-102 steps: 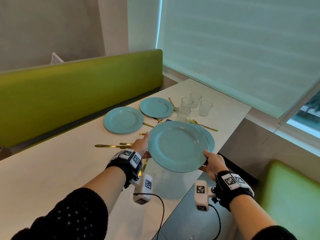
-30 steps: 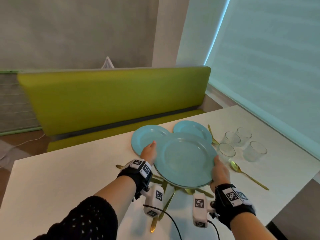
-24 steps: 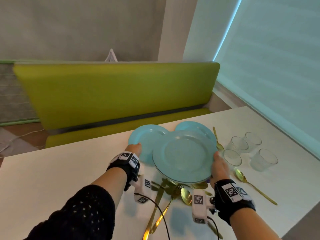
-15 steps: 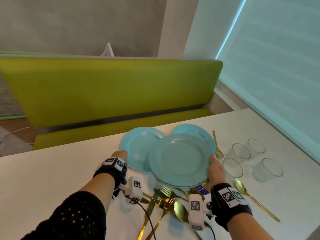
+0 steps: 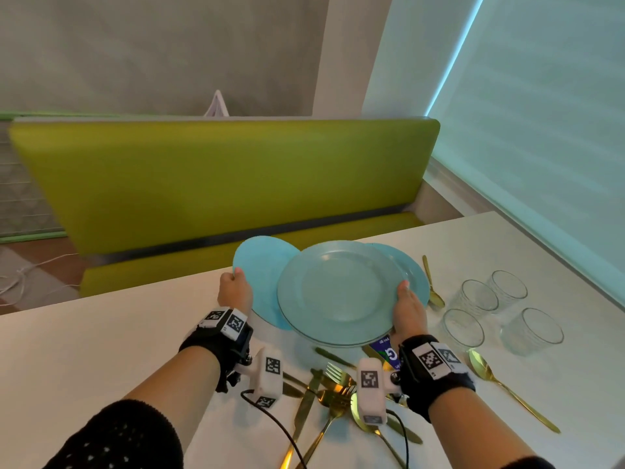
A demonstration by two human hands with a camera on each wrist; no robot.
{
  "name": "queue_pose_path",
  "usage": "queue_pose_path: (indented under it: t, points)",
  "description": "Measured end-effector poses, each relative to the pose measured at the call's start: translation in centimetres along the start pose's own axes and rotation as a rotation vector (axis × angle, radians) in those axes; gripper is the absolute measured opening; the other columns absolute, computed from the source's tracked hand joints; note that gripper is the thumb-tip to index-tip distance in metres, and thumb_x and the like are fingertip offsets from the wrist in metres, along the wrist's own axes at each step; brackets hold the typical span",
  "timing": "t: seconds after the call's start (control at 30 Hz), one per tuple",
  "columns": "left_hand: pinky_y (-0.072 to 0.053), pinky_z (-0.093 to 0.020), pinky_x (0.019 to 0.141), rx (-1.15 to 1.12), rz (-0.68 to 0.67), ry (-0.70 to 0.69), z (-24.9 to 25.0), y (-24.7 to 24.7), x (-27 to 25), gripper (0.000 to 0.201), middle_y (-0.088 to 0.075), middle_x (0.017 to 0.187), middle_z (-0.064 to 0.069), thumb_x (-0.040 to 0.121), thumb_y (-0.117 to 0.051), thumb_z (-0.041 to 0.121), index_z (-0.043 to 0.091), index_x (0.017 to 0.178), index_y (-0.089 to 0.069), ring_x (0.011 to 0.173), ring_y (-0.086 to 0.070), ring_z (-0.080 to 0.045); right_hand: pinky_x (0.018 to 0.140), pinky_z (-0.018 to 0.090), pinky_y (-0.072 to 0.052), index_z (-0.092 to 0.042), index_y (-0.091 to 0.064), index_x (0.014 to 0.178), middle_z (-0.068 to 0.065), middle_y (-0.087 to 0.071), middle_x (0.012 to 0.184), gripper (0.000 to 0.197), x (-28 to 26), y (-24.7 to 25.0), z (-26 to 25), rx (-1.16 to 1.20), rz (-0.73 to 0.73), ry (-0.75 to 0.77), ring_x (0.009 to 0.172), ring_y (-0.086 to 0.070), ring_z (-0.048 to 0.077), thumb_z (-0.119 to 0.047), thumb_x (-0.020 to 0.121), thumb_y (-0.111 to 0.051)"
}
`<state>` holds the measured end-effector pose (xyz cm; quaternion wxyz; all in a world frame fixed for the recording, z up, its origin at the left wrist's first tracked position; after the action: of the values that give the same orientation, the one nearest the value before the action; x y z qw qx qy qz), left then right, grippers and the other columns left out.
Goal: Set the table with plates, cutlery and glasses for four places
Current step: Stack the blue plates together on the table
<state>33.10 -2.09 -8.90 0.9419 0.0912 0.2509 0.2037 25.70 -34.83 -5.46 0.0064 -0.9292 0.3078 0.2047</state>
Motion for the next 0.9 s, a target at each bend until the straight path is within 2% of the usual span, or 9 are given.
queue_pose_path:
  t: [0.17, 0.23, 0.3, 0.43, 0.5, 0.6, 0.73, 0.83, 0.9]
  points:
    - [-0.043, -0.04, 0.099, -0.204, -0.083, 0.081, -0.2, 0.7, -0.8, 0.047, -0.046, 0.138, -0.023, 0.1, -0.034, 0.028, 0.0, 0.136, -0.04, 0.125, -0.046, -0.038, 0.099, 0.052, -0.046, -0.026, -0.061, 0.092, 0.009, -0.065, 0.115, 0.033, -1.1, -2.2, -1.1, -0.001, -0.035, 0.058, 0.108, -0.06, 0.029, -0.046, 0.096, -0.035]
    - [-0.045, -0.029, 0.075, -0.254, -0.148, 0.085, -0.1, 0.2, -1.3, 0.05, -0.042, 0.142, -0.023, 0.098, -0.034, 0.03, -0.001, 0.139, -0.036, 0.126, -0.046, -0.037, 0.099, 0.052, -0.046, -0.026, -0.061, 0.097, 0.01, -0.066, 0.114, 0.035, -1.2, -2.6, -1.3, -0.02, -0.032, 0.092, 0.107, -0.061, 0.03, -0.049, 0.092, -0.035]
    - [-0.038, -0.022, 0.063, -0.268, -0.201, 0.049, 0.6, -0.3, -2.1, 0.05, -0.044, 0.142, -0.023, 0.097, -0.03, 0.032, 0.003, 0.136, -0.041, 0.109, -0.051, -0.03, 0.098, 0.053, -0.046, -0.025, -0.062, 0.094, 0.01, -0.067, 0.111, 0.04, -1.2, -2.8, -1.3, -0.052, -0.03, 0.117, 0.104, -0.061, 0.031, -0.054, 0.088, -0.035]
    - [-0.047, -0.033, 0.084, -0.34, -0.161, 0.134, -0.4, -0.3, -2.1, 0.049, -0.048, 0.134, -0.019, 0.09, -0.053, 0.022, -0.001, 0.131, -0.041, 0.119, -0.05, -0.035, 0.092, 0.047, -0.049, -0.014, -0.06, 0.094, 0.01, -0.065, 0.098, 0.037, -2.4, -2.3, -2.5, -0.14, 0.027, 0.159, 0.095, -0.06, 0.029, -0.043, 0.096, -0.038]
    - [-0.046, -0.038, 0.091, -0.35, -0.177, 0.157, -0.7, -0.4, -2.7, 0.042, -0.049, 0.133, -0.022, 0.092, -0.051, 0.014, -0.003, 0.13, -0.043, 0.123, -0.048, -0.038, 0.087, 0.042, -0.048, -0.013, -0.059, 0.094, 0.009, -0.062, 0.092, 0.036, -2.2, -2.1, -2.4, -0.181, 0.033, 0.165, 0.091, -0.058, 0.028, -0.041, 0.097, -0.038]
    - [-0.044, -0.043, 0.098, -0.333, -0.199, 0.146, -0.3, -1.3, -3.6, 0.046, -0.049, 0.138, -0.021, 0.101, -0.033, 0.031, 0.003, 0.134, -0.045, 0.126, -0.048, -0.037, 0.088, 0.041, -0.046, -0.009, -0.058, 0.109, 0.01, -0.061, 0.101, 0.036, -1.5, -2.1, -1.8, -0.225, 0.05, 0.172, 0.097, -0.058, 0.029, -0.037, 0.097, -0.039]
    - [-0.05, -0.031, 0.068, -0.412, -0.3, 0.202, 0.1, -3.4, -4.4, 0.052, -0.066, 0.097, -0.012, 0.097, -0.028, 0.053, 0.012, 0.107, -0.059, 0.089, -0.061, -0.029, 0.098, 0.047, -0.045, -0.009, -0.055, 0.119, 0.013, -0.062, 0.113, 0.032, -0.4, -2.5, -0.8, -0.247, 0.045, 0.172, 0.107, -0.057, 0.033, -0.028, 0.097, -0.041]
    - [-0.051, -0.05, 0.092, -0.405, -0.376, 0.185, 0.2, -4.9, -3.5, 0.051, -0.069, 0.111, -0.01, 0.084, -0.038, 0.064, 0.021, 0.095, -0.062, 0.097, -0.066, -0.031, 0.097, 0.045, -0.045, -0.009, -0.056, 0.121, 0.011, -0.062, 0.113, 0.033, 0.7, -2.5, -0.3, -0.259, 0.017, 0.159, 0.107, -0.057, 0.032, -0.028, 0.097, -0.043]
    - [-0.048, -0.053, 0.097, -0.387, -0.359, 0.157, 0.1, -4.9, -2.8, 0.043, -0.067, 0.114, -0.01, 0.089, -0.039, 0.057, 0.02, 0.094, -0.059, 0.102, -0.065, -0.033, 0.089, 0.041, -0.05, -0.01, -0.058, 0.119, 0.01, -0.064, 0.11, 0.034, 1.5, -2.5, -0.1, -0.217, -0.022, 0.138, 0.102, -0.06, 0.03, -0.03, 0.096, -0.043]
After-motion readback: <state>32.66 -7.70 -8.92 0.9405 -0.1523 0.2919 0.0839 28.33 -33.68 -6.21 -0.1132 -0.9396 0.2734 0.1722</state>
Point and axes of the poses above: each hand's wrist, its own x-axis towards the middle knuckle, its own y-axis out of the back of the hand, z = x × y, the point moved 9 cm from there along x, towards the middle knuckle
